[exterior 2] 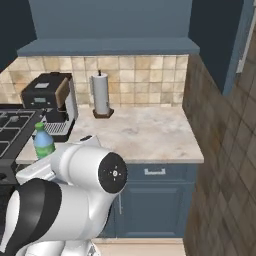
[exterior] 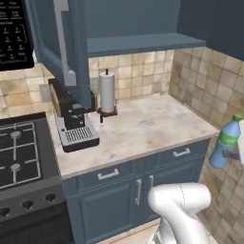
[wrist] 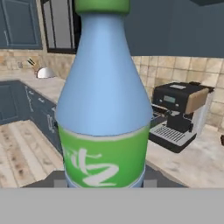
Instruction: Pick the bottled water, beer from the counter and place them in the open cabinet.
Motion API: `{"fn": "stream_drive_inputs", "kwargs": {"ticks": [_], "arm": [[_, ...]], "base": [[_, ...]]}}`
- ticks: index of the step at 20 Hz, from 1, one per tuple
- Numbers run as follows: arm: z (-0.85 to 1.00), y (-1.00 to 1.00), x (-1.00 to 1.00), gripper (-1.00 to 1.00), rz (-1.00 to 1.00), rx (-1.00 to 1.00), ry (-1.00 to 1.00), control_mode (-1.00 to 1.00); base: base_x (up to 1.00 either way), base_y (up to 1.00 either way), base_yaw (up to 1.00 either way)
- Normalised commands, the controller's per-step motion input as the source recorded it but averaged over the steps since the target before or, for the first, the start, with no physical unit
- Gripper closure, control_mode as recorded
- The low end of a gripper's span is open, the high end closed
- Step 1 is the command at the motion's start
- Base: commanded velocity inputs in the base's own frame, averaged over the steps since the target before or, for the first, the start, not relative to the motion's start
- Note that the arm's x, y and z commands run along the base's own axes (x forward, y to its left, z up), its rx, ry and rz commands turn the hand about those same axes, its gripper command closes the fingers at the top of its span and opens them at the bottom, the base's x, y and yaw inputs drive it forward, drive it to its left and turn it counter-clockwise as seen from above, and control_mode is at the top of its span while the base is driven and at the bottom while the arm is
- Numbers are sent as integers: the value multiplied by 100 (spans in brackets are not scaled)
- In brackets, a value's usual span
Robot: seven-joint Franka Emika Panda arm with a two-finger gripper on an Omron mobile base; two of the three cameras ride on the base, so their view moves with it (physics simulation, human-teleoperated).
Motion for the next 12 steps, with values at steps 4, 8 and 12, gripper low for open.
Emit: {"fn": "stream_drive_inputs", "kwargs": {"ticks": [4,8,12], "arm": [[0,0,0,100,0,0,0,100],[0,0,0,100,0,0,0,100],[0,0,0,100,0,0,0,100]], "base": [[10,-67,51],[13,-39,38],[39,-4,12]]}}
